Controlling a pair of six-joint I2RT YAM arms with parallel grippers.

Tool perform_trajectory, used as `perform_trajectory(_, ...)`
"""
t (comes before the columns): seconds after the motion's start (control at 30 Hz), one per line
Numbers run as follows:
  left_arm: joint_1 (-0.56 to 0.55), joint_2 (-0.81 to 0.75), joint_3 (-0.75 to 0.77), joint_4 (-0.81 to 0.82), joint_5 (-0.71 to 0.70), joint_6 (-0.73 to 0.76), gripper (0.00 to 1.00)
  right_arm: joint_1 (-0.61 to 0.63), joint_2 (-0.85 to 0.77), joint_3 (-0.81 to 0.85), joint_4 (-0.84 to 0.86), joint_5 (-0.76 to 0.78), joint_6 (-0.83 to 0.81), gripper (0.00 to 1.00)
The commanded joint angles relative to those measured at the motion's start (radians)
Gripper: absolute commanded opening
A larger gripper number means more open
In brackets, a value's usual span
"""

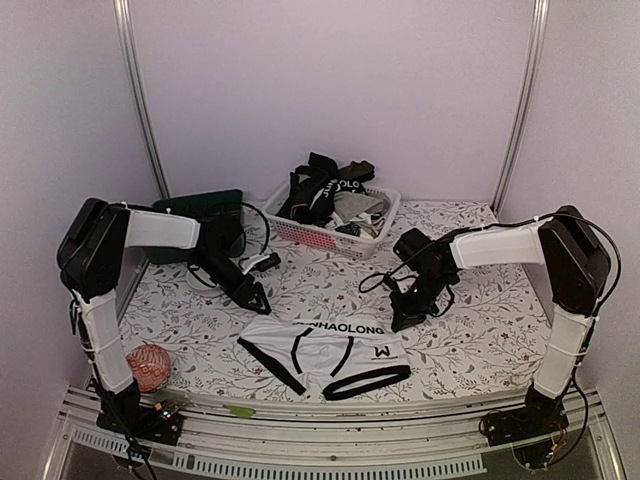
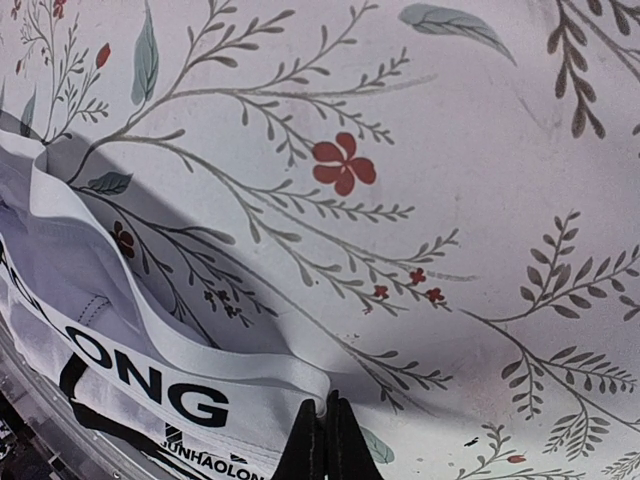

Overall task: Roll the underwear
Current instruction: Pick up the underwear from the center of the board, then flatten out the underwear at the center of the board.

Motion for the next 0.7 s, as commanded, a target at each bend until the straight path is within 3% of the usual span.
perform_trajectory(0.0,-0.050,0.044,-0.002,-0.034,-0.012,-0.017,0.54,0.005,-0.030,0.018,0.007,0.019,0.008,0.00)
perform_trajectory(0.17,-0.053,0.065,0.011,-0.052,0.051,-0.020,0.34,0.004,-0.033,0.019,0.008,0.021,0.010,0.00)
perform_trajectory(0.3,-0.037,-0.022,0.005,0.014,0.081,-0.037,0.01,0.005,-0.048,0.022,0.005,0.033,0.011,0.00)
perform_trajectory(0.43,0.023,-0.147,-0.005,0.103,0.109,-0.057,0.00,-0.008,-0.103,0.028,0.000,0.090,0.020,0.00)
perform_trajectory(0.67,0.049,-0.346,0.038,0.230,0.118,0.038,0.00,-0.056,-0.276,0.144,0.103,0.191,0.047,0.00)
